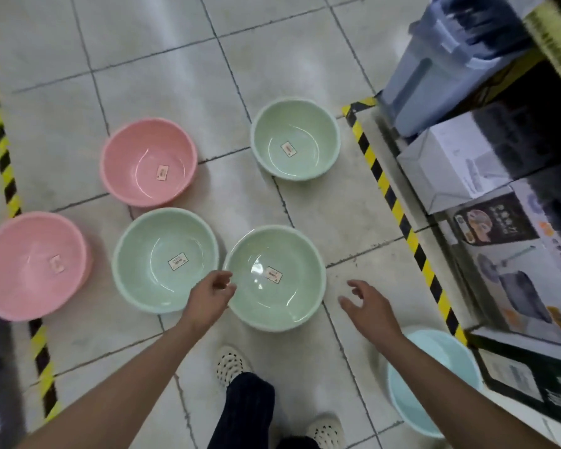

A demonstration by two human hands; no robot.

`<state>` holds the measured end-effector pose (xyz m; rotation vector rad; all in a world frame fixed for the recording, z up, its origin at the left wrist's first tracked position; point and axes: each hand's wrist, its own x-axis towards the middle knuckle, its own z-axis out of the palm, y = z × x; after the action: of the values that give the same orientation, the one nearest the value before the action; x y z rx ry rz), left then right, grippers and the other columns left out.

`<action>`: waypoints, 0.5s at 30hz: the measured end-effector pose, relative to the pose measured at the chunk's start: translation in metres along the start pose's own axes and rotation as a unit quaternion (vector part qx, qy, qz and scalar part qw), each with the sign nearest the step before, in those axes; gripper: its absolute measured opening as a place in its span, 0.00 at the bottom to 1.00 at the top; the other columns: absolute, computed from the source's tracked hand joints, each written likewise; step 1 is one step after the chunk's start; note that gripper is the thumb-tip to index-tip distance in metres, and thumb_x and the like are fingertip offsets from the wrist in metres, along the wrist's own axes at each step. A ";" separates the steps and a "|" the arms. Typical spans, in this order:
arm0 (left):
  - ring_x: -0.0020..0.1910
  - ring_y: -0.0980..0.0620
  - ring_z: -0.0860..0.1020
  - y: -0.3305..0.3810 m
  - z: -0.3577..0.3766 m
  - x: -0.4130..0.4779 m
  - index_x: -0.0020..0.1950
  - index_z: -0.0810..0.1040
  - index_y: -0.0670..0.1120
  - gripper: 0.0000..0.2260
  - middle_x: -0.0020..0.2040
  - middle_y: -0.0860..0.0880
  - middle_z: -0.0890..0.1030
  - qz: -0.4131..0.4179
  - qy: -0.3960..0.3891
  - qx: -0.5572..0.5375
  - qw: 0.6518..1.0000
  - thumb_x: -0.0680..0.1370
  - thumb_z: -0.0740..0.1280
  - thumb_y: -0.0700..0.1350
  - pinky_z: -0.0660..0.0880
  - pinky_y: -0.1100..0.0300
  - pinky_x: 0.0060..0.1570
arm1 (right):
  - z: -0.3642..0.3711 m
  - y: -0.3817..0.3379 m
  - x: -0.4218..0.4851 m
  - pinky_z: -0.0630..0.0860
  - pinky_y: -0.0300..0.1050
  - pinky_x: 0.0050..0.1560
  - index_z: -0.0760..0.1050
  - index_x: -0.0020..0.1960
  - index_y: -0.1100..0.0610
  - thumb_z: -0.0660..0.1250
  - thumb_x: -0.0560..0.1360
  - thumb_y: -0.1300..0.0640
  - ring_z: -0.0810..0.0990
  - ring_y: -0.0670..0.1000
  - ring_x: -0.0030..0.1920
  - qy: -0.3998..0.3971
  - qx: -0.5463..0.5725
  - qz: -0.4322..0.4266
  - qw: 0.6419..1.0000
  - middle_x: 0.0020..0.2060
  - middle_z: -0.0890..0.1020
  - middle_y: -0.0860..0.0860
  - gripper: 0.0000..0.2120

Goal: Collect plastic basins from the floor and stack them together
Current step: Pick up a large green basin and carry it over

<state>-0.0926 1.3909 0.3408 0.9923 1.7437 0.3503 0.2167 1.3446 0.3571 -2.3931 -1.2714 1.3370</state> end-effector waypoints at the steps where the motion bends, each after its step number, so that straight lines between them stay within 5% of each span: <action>1: 0.48 0.57 0.79 -0.008 -0.004 0.010 0.59 0.78 0.44 0.11 0.51 0.48 0.81 -0.012 0.004 -0.004 1.000 0.77 0.69 0.39 0.73 0.76 0.38 | 0.008 -0.006 0.010 0.72 0.45 0.59 0.73 0.68 0.55 0.70 0.75 0.50 0.77 0.53 0.61 -0.004 -0.010 -0.003 1.000 0.60 0.79 0.54 0.23; 7: 0.50 0.49 0.77 -0.069 0.006 0.068 0.61 0.76 0.43 0.14 0.50 0.49 0.79 -0.100 0.036 0.007 0.994 0.76 0.69 0.43 0.68 0.61 0.49 | 0.062 -0.002 0.085 0.72 0.47 0.57 0.71 0.69 0.55 0.68 0.76 0.51 0.77 0.54 0.59 -0.031 -0.035 0.031 0.998 0.61 0.78 0.55 0.23; 15: 0.62 0.42 0.76 -0.178 0.080 0.143 0.70 0.70 0.40 0.25 0.65 0.42 0.76 -0.181 0.030 0.035 0.982 0.76 0.70 0.46 0.72 0.55 0.58 | 0.140 0.069 0.195 0.69 0.54 0.65 0.63 0.74 0.57 0.69 0.74 0.51 0.69 0.60 0.68 -0.020 -0.101 0.078 0.992 0.69 0.71 0.60 0.32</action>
<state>-0.1167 1.3721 0.1007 0.6980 1.9588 0.0860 0.2045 1.4016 0.1140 -2.6646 -1.3139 1.3628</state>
